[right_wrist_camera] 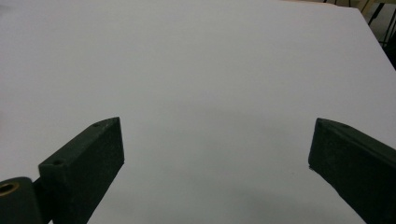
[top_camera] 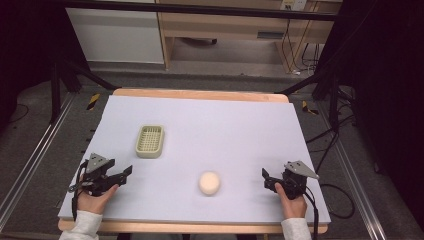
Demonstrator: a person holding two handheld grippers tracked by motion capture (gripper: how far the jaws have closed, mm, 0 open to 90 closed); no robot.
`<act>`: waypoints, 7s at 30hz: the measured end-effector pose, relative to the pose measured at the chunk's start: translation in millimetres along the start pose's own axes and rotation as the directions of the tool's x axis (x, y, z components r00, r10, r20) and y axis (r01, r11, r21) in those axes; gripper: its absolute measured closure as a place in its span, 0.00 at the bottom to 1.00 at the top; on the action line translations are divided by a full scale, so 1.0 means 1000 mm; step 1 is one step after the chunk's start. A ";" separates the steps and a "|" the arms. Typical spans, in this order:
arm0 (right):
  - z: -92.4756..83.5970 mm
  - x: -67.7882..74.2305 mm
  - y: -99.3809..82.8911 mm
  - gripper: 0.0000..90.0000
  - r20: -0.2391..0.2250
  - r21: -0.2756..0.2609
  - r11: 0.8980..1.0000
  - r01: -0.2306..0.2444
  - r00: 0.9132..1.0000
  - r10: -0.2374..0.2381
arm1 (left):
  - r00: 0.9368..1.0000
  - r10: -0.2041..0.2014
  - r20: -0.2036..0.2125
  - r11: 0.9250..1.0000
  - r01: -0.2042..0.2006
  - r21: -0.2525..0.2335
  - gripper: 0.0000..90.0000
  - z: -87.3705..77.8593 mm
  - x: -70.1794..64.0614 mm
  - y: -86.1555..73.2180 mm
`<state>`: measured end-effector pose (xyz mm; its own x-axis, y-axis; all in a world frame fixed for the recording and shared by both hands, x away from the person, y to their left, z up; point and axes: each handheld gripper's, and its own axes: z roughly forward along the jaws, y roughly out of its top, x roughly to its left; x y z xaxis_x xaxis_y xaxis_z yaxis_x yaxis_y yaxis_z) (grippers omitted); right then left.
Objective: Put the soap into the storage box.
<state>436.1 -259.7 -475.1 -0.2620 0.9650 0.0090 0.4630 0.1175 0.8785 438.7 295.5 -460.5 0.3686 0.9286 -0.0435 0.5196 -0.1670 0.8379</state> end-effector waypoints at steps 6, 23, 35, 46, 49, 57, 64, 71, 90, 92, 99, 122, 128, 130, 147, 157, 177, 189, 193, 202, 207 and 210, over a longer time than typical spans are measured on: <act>0.000 0.000 0.000 0.04 0.004 0.001 1.000 0.013 1.000 -0.013 | 1.000 0.005 0.016 1.000 -0.005 0.008 0.31 0.002 -0.004 0.000; 0.000 0.001 0.002 0.04 0.003 0.008 1.000 0.026 1.000 -0.027 | 0.997 0.031 0.068 1.000 -0.031 -0.005 0.29 0.005 -0.024 0.011; 0.000 0.000 0.003 0.04 0.001 0.011 1.000 0.028 1.000 -0.028 | 0.995 0.019 0.095 1.000 -0.018 -0.019 0.30 0.007 -0.032 0.022; 0.002 0.000 0.004 0.04 -0.004 0.014 1.000 0.026 1.000 -0.025 | 0.991 0.050 0.121 0.999 -0.049 -0.013 0.30 0.008 -0.044 0.029; 0.002 0.001 0.005 0.04 -0.004 0.010 1.000 0.028 1.000 -0.028 | 0.990 0.053 0.129 0.999 -0.051 -0.018 0.29 0.010 -0.048 0.034; 0.003 0.001 0.007 0.04 -0.007 0.008 1.000 0.027 1.000 -0.027 | 0.985 0.070 0.159 0.997 -0.066 -0.034 0.29 0.017 -0.068 0.047; 0.003 0.001 0.007 0.04 -0.012 0.009 1.000 0.030 0.999 -0.030 | 0.978 0.091 0.186 0.996 -0.085 -0.039 0.28 0.023 -0.086 0.056; 0.002 0.001 0.008 0.04 -0.012 0.009 1.000 0.030 0.999 -0.030 | 0.970 0.120 0.213 0.993 -0.113 -0.046 0.28 0.029 -0.104 0.063; 0.005 0.004 0.008 0.04 -0.012 0.014 0.999 0.040 0.999 -0.039 | 0.952 0.158 0.261 0.987 -0.157 -0.026 0.27 0.043 -0.134 0.068; 0.005 0.004 0.008 0.04 -0.015 0.015 0.999 0.037 0.999 -0.037 | 0.950 0.164 0.265 0.986 -0.164 -0.024 0.27 0.045 -0.137 0.068; 0.007 0.005 0.008 0.04 -0.016 0.018 0.999 0.041 0.999 -0.040 | 0.943 0.181 0.278 0.983 -0.184 -0.015 0.27 0.048 -0.145 0.069; 0.006 0.006 0.008 0.04 -0.020 0.015 0.999 0.044 0.999 -0.043 | 0.911 0.232 0.340 0.965 -0.259 0.035 0.24 0.058 -0.176 0.067; 0.006 0.007 0.009 0.04 -0.023 0.015 0.999 0.041 0.999 -0.040 | 0.905 0.237 0.353 0.961 -0.271 0.049 0.23 0.061 -0.182 0.065; 0.006 0.007 0.009 0.04 -0.026 0.016 0.999 0.038 0.999 -0.037 | 0.903 0.239 0.358 0.960 -0.276 0.055 0.23 0.062 -0.185 0.064; 0.005 0.007 0.010 0.04 -0.028 0.011 0.999 0.039 0.999 -0.039 | 0.881 0.276 0.385 0.938 -0.334 0.093 0.15 0.070 -0.205 0.057; 0.006 0.007 0.010 0.04 -0.032 0.014 0.999 0.033 0.999 -0.033 | 0.872 0.289 0.395 0.924 -0.362 0.124 0.14 0.078 -0.213 0.053; 0.006 0.007 0.010 0.04 -0.037 0.019 0.999 0.034 0.999 -0.033 | 0.859 0.318 0.400 0.896 -0.410 0.169 0.19 0.091 -0.224 0.044; 0.007 0.007 0.009 0.04 -0.037 0.025 0.999 0.033 0.999 -0.032 | 0.853 0.317 0.414 0.885 -0.422 0.194 0.25 0.096 -0.225 0.039; 0.007 0.007 0.009 0.04 -0.037 0.025 0.999 0.033 0.999 -0.032 | 0.856 0.316 0.410 0.886 -0.421 0.196 0.26 0.096 -0.225 0.038; 0.007 0.006 0.009 0.04 -0.033 0.028 0.999 0.042 0.999 -0.041 | 0.858 0.315 0.405 0.887 -0.418 0.195 0.27 0.096 -0.226 0.038; 0.007 0.006 0.009 0.04 -0.033 0.028 0.999 0.042 0.999 -0.041 | 0.859 0.309 0.408 0.888 -0.414 0.200 0.27 0.095 -0.225 0.039; 0.007 0.006 0.009 0.04 -0.033 0.027 0.999 0.043 0.999 -0.042 | 0.858 0.316 0.406 0.884 -0.422 0.204 0.27 0.094 -0.226 0.039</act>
<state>444.8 -251.0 -470.9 -0.3093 0.9509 -0.0116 0.4740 0.1647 0.8650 448.2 47.9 -469.6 0.7932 0.6089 0.0064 0.4605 -0.6067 0.6479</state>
